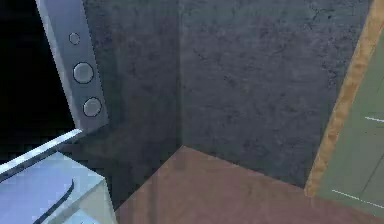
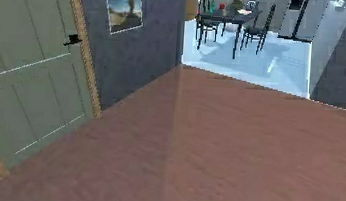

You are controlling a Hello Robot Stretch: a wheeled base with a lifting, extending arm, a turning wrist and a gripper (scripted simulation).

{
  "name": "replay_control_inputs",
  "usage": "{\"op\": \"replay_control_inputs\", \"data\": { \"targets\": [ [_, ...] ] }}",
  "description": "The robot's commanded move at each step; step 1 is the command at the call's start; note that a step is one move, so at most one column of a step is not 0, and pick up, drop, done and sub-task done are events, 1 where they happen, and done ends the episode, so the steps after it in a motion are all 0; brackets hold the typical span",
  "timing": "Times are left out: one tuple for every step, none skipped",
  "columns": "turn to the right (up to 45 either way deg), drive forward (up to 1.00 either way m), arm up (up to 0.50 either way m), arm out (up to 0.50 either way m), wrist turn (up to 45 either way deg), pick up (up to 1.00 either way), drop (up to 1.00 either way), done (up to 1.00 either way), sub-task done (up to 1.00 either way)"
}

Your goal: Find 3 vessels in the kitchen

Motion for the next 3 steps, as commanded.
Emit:
{"op": "replay_control_inputs", "data": {
  "targets": [
    [45.0,0.0,0.0,0.0,0.0,0.0,0.0,0.0,0.0],
    [45.0,0.0,0.0,0.0,0.0,0.0,0.0,0.0,0.0],
    [18.0,0.0,0.0,0.0,0.0,0.0,0.0,0.0,0.0]
  ]
}}
